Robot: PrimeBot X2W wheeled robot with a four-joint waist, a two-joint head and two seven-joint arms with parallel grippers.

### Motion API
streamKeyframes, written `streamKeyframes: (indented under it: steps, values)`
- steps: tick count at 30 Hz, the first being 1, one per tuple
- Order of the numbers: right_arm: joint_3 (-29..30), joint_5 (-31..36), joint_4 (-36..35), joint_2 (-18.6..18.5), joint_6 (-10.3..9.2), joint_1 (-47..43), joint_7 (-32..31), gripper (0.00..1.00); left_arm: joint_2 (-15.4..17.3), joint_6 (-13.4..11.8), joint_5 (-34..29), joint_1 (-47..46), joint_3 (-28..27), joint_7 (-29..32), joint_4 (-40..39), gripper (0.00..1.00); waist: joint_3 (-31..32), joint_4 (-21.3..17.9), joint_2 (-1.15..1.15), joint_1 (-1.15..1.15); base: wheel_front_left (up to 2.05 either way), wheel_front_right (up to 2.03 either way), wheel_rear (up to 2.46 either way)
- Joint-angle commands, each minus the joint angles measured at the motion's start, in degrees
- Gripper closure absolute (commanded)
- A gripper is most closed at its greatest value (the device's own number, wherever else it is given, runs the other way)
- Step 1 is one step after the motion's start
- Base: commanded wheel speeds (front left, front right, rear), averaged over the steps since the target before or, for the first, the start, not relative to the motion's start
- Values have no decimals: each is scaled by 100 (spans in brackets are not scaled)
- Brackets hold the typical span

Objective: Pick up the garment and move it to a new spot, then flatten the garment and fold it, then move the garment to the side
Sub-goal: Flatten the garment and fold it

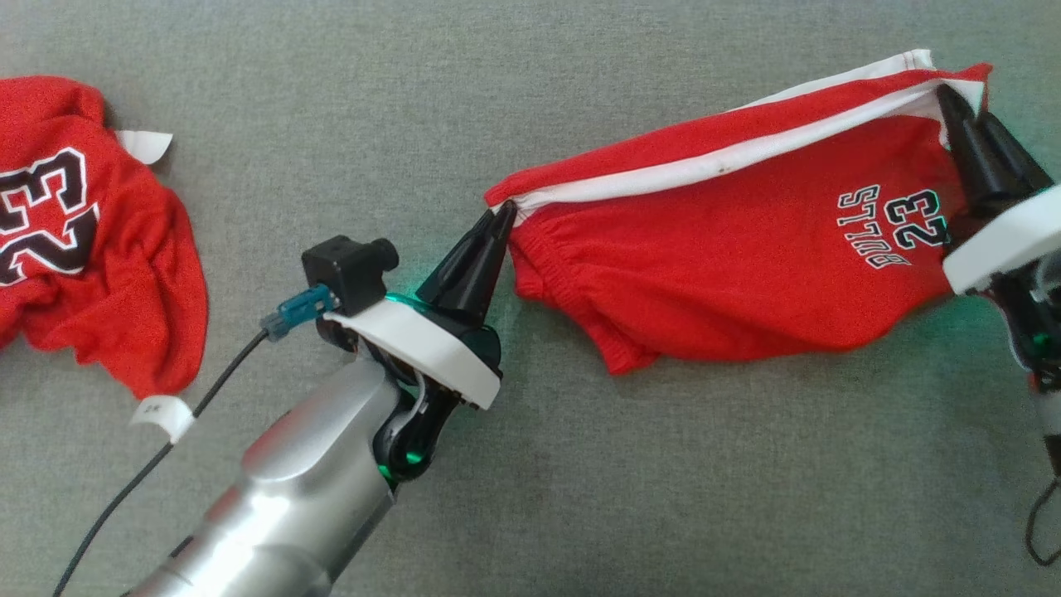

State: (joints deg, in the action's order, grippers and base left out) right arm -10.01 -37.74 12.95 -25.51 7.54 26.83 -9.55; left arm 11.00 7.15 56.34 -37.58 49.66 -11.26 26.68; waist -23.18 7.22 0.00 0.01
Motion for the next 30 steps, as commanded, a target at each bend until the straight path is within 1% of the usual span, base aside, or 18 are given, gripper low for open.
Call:
streamKeyframes:
  steps: [1, 2, 3, 8, 12, 14, 17, 22, 26, 30]
  values:
    - [-121, 17, -47, -116, -5, 120, 82, 5, 51, 32, 77, -217, -82, -85, -57, 53, -25, 13, 0, -1, 0, 0, 0]
    - [-176, 6, 43, -103, -5, 178, 110, 0, 47, 32, 123, -249, -32, -113, -14, 19, -31, 13, 0, -1, 0, 0, 0]
    - [-223, -8, 118, -95, -5, 227, 154, 0, 46, 32, 169, -276, 15, -143, 31, 0, -31, 11, 0, -1, 0, 0, 0]
    - [-430, -136, 276, -124, -5, 213, 401, 0, 78, 33, 192, -320, 183, -298, 238, 0, 51, -8, 0, -1, 0, 0, 0]
    - [-497, -387, 137, -201, -5, -137, 475, 0, 145, 18, -129, -172, 77, -365, 328, 0, 181, -59, 0, -1, 0, 0, 0]
    - [-429, -526, 80, -219, -5, -374, 480, 0, 146, -162, -559, -20, -230, -370, 150, 0, 242, -67, 0, -1, 0, 0, 0]
    - [-228, -647, 90, -227, -5, -642, 490, 0, 97, -534, -1401, 417, -768, -372, -354, 0, 303, -55, 0, -1, 0, 0, 0]
    - [132, -539, 509, -183, -5, -610, 424, 0, -120, -1044, -2770, 1332, -1500, -373, -1395, 0, 371, 65, 0, -1, 0, 0, 0]
    - [277, -187, 1107, -145, -5, -280, 222, 0, -350, -1306, -3597, 1964, -1827, -373, -2078, 0, 382, 239, 0, -1, 0, 0, 0]
    - [390, 246, 1772, -116, -5, 76, 117, 0, -527, -1419, -4098, 2426, -1974, -374, -2515, 0, 385, 466, 0, -1, 0, 0, 0]
